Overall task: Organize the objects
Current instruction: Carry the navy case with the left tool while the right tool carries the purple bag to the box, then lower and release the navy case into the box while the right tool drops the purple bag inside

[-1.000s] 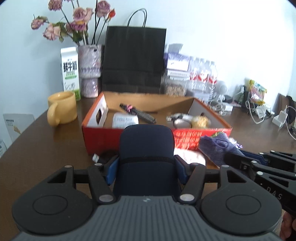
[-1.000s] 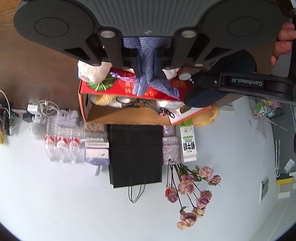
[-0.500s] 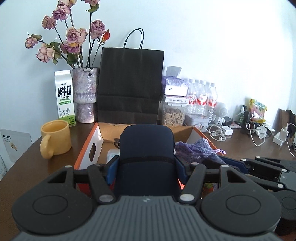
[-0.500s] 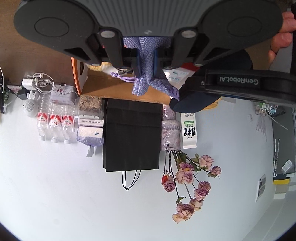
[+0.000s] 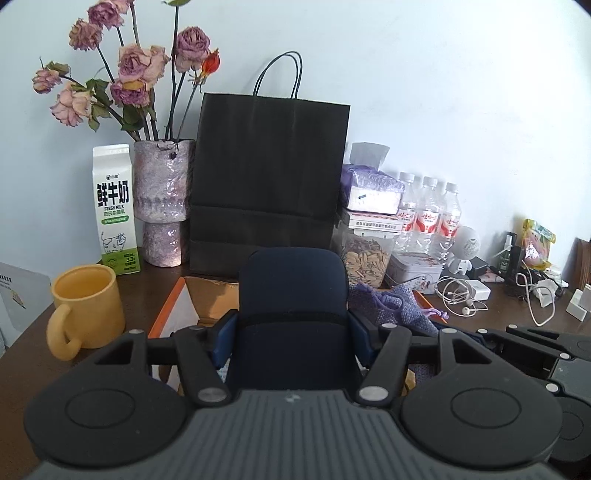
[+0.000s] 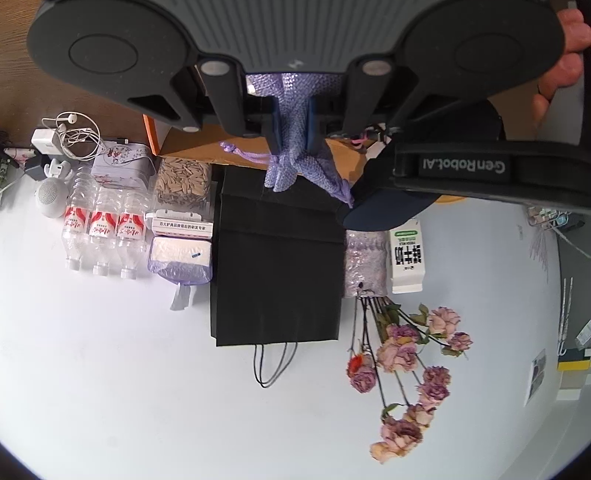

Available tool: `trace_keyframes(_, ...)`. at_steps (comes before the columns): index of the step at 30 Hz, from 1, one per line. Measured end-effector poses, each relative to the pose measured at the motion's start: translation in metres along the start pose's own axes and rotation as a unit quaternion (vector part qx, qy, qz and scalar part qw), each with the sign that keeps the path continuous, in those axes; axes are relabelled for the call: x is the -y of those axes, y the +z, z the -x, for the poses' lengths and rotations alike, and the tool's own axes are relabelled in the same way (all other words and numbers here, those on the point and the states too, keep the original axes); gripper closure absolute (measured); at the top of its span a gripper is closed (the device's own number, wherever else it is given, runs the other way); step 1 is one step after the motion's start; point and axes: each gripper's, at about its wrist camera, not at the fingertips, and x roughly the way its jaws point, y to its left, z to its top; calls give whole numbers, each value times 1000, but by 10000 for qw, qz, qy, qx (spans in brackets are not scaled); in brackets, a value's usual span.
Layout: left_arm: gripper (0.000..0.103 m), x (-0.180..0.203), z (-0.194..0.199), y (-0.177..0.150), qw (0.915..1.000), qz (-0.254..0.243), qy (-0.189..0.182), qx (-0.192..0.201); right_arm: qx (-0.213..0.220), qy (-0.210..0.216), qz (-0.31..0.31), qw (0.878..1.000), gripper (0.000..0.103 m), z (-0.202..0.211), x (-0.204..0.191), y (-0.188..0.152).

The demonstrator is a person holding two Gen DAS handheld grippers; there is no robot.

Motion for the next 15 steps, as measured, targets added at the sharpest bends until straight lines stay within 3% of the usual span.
trace_keyframes(7,40,-6,-43,5,9999,3,1,-151,-173,-49,-129,9998,90,-43,13,0)
trace_keyframes(15,40,-10,-66,5,9996,-131,-25,-262,-351,-98,-132,9992,90,-64,20,-4)
